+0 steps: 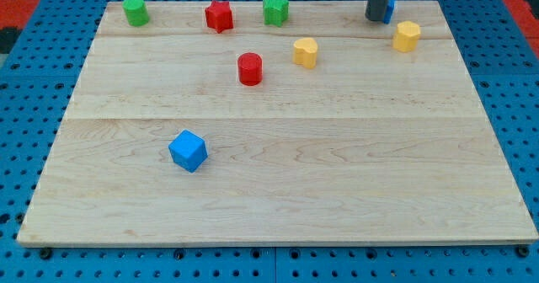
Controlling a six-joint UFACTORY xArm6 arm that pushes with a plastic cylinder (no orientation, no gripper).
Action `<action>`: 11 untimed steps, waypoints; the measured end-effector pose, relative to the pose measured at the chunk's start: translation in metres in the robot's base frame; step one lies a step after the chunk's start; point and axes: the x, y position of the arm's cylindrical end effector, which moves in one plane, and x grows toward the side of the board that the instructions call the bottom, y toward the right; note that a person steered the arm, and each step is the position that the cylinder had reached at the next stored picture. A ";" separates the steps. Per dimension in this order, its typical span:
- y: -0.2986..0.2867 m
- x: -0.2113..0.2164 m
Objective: Push blue triangle slightly to the right
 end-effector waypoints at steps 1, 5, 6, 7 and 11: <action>-0.017 0.014; -0.029 -0.017; -0.050 -0.020; -0.041 -0.043; 0.040 -0.013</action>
